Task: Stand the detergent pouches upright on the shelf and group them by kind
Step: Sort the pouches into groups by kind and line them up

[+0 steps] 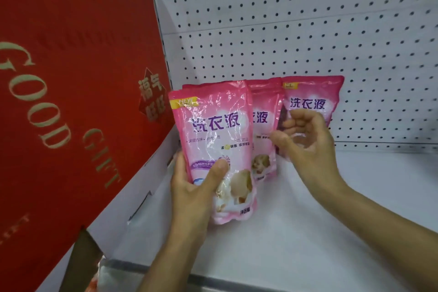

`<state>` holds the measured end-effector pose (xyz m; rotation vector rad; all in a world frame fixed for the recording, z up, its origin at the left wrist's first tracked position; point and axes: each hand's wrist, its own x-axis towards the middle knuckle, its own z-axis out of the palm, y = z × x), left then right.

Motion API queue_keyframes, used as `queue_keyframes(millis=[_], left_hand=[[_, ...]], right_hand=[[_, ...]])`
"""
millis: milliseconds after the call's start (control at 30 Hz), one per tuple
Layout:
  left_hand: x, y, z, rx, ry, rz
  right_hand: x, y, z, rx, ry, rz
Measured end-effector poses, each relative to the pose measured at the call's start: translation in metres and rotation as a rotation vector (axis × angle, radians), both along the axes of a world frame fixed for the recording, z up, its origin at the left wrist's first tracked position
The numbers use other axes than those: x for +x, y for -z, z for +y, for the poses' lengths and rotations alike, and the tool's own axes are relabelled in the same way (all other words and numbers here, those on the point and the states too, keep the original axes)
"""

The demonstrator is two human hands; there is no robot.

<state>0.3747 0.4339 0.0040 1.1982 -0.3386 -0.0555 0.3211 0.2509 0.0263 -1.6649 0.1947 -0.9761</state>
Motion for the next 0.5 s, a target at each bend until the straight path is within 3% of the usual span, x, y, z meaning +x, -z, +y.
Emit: queue_keyframes(millis=[133, 233, 367, 500], left_hand=[[-0.022, -0.005, -0.034, -0.024, 0.124, -0.085], [-0.033, -0.004, -0.056, 0.012, 0.201, -0.142], [-0.026, -0.007, -0.072, 0.260, 0.330, -0.311], [0.010, -0.040, -0.076, 0.575, -0.174, -0.810]], right_hand=[[-0.031, -0.011, 0.021, 0.160, -0.439, 0.222], [-0.041, -0.012, 0.007, 0.353, -0.397, 0.129], [-0.053, -0.005, -0.019, 0.463, -0.244, 0.030], [-0.044, 0.008, -0.056, 0.401, 0.013, 0.031]])
